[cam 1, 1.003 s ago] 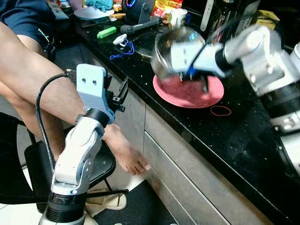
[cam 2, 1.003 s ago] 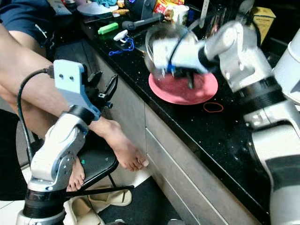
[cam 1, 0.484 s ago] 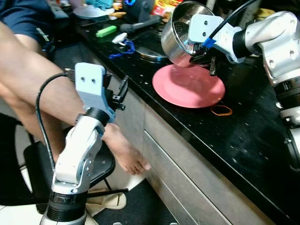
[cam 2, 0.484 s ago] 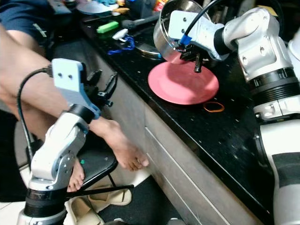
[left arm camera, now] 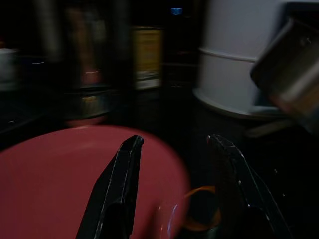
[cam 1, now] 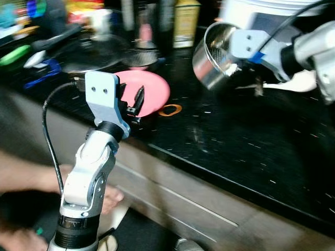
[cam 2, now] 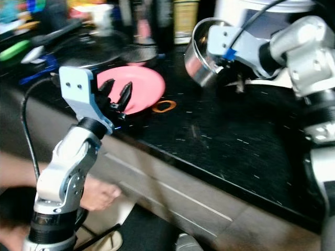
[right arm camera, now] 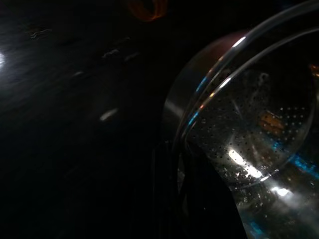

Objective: Kitchen organization

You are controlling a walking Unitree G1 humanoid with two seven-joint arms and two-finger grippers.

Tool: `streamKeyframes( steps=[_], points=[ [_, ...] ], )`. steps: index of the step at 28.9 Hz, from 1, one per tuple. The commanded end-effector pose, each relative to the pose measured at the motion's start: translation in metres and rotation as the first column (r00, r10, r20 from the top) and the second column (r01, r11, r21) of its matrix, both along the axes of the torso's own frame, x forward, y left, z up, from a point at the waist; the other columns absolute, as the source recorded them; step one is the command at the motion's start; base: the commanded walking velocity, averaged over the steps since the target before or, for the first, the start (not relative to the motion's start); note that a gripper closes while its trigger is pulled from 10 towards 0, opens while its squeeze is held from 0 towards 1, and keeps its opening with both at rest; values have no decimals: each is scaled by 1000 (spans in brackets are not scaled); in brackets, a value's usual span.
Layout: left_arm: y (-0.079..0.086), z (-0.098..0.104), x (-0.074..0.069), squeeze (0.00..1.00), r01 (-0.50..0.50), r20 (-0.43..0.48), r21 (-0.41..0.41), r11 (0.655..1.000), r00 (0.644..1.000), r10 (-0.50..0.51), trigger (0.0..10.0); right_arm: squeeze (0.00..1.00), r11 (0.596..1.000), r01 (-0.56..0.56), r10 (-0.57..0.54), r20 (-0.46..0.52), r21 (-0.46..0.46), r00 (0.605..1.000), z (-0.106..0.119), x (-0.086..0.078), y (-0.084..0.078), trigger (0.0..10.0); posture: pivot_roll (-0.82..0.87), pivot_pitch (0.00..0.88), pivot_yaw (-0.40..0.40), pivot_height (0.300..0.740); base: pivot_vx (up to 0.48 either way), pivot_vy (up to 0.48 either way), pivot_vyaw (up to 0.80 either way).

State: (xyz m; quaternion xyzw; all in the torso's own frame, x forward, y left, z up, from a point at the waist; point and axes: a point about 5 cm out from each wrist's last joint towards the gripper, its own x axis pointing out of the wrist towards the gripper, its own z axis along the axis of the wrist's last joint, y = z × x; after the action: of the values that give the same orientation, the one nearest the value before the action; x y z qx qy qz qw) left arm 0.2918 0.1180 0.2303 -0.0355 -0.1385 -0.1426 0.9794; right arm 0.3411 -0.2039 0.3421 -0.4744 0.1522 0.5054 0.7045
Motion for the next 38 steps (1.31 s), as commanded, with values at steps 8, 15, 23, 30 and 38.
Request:
streamKeyframes(
  steps=[8, 15, 23, 30, 38],
  points=[
    [1, -2, 1, 0, -4, -8, -14, 1000, 1000, 4, 10000, 0, 998, -62, 62, 44, 6, 997, 13, -6, 5, 0, -132, 31, -39, 732, 0, 0, -800],
    [1, -2, 2, 0, 4, -10, -9, 1000, 1000, -4, 10000, 0, 995, 101, -97, 138, -25, 986, 16, 3, -11, 0, -133, 17, -32, 732, 0, 0, -800],
    [4, 3, 3, 0, -21, 22, -17, 1000, 1000, 21, 10000, 0, 968, 244, -250, 207, 56, 946, 13, 18, -14, 0, -121, 3, -30, 732, 0, 0, -500],
    [9, 4, 3, 0, -39, 25, -21, 999, 999, 40, 10000, 0, 970, 242, -244, 177, 34, 953, 2, 20, -12, 0, -115, 1, -33, 732, 0, 0, -343],
    [5, 3, 2, 0, -31, 23, -29, 999, 999, 32, 10000, 0, 974, 224, -225, 155, 22, 962, -3, 21, -6, 0, -116, 0, -32, 732, 0, 0, -800]
  ],
)
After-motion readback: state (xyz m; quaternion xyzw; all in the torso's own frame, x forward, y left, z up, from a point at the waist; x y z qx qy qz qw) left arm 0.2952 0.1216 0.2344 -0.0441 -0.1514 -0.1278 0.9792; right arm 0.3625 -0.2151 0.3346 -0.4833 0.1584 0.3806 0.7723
